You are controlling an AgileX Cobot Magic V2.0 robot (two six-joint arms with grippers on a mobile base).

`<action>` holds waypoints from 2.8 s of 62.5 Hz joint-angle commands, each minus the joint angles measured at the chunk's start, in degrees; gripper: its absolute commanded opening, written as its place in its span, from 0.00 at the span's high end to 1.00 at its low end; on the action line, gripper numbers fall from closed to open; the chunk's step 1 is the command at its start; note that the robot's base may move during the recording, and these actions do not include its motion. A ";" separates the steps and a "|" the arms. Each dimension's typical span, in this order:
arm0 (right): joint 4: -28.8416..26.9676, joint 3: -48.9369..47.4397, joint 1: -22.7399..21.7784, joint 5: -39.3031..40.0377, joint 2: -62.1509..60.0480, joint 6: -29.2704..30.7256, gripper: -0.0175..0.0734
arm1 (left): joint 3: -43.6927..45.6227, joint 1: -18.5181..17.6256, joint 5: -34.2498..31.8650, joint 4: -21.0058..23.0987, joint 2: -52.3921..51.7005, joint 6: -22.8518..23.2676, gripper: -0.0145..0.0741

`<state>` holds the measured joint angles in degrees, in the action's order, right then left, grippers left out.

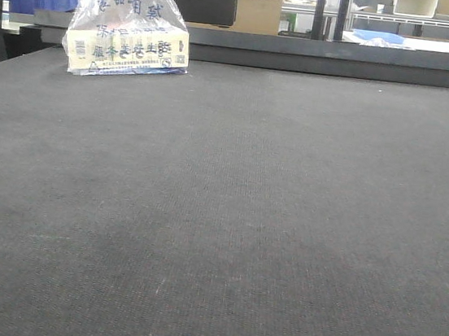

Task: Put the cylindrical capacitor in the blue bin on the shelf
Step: 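Lower both open grippers toward the orange cylinder and brown capacitor, then close left gripper on orange cylinder, right gripper on brown capacitor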

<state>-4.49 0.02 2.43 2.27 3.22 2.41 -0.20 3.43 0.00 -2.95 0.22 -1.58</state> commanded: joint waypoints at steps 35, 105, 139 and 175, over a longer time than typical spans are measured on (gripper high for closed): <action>0.34 -0.02 0.05 1.31 -0.03 0.05 0.99 | 0.20 0.18 -1.01 -0.22 -0.22 0.25 0.96; 0.44 -36.88 0.02 -35.36 27.59 0.05 0.99 | 38.77 0.18 33.27 4.05 30.24 0.25 0.96; -1.99 -46.99 0.02 -56.08 50.71 0.05 0.99 | 48.31 0.21 42.83 4.30 50.92 3.79 0.96; -1.66 -47.46 0.02 -53.52 70.36 0.05 0.86 | 57.19 0.21 51.22 4.30 63.20 4.62 0.96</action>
<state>-6.77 -46.97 2.43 -52.16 72.89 2.41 56.37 3.43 51.59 0.88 63.47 2.56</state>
